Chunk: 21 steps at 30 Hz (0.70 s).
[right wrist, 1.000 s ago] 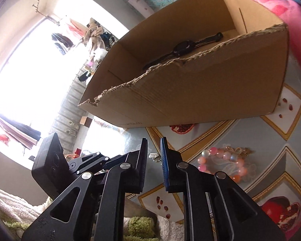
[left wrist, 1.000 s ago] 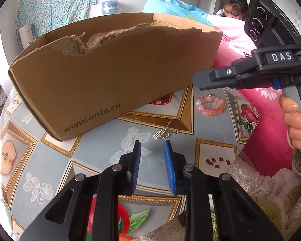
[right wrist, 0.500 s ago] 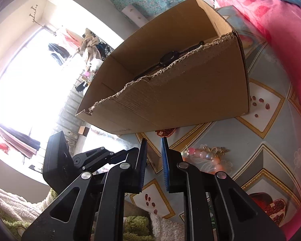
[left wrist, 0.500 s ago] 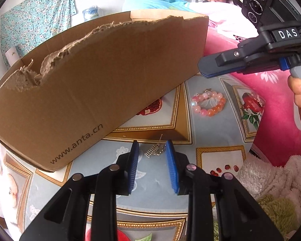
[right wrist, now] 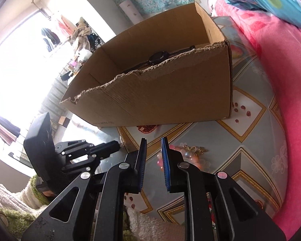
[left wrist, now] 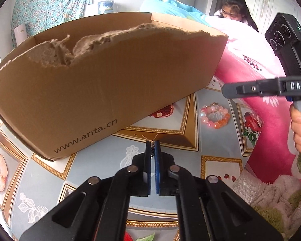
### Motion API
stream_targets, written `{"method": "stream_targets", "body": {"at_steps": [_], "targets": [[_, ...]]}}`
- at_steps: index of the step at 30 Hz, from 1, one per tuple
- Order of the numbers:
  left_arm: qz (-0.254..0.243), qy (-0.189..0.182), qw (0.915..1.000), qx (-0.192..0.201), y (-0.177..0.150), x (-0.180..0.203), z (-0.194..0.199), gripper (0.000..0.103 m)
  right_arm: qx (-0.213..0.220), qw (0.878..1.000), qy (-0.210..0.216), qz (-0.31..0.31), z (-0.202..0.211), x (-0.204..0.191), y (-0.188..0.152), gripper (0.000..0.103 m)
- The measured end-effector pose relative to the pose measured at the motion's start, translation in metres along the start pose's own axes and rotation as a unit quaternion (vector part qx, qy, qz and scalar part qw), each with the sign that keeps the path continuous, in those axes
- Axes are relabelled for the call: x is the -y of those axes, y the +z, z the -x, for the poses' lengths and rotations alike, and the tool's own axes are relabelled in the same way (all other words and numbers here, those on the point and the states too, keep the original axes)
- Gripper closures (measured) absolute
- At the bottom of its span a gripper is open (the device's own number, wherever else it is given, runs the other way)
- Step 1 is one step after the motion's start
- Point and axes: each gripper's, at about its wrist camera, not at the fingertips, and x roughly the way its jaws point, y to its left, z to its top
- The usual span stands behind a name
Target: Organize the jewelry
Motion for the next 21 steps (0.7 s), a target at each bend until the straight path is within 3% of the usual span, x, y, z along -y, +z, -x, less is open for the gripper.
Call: {"method": "stream_targets", "body": {"at_steps": [7, 13, 16, 21], "targets": [[0.037, 0.005, 0.9989, 0.028, 0.001, -0.016, 0.022, 0.101, -0.027, 0.989, -0.091, 0.110, -0.026, -0.035, -0.013, 0.081], [0.040, 0.019, 0.9984, 0.036, -0.003, -0.019, 0.027, 0.101, -0.050, 0.978, -0.137, 0.147, -0.049, -0.042, -0.020, 0.082], [0.042, 0.021, 0.9981, 0.039, -0.004, -0.019, 0.027, 0.101, -0.052, 0.980, -0.131, 0.144, -0.052, -0.040, -0.019, 0.095], [0.050, 0.023, 0.9977, 0.040, -0.010, -0.023, 0.028, 0.101, -0.039, 0.991, -0.064, 0.107, -0.054, -0.048, -0.008, 0.096]]}}
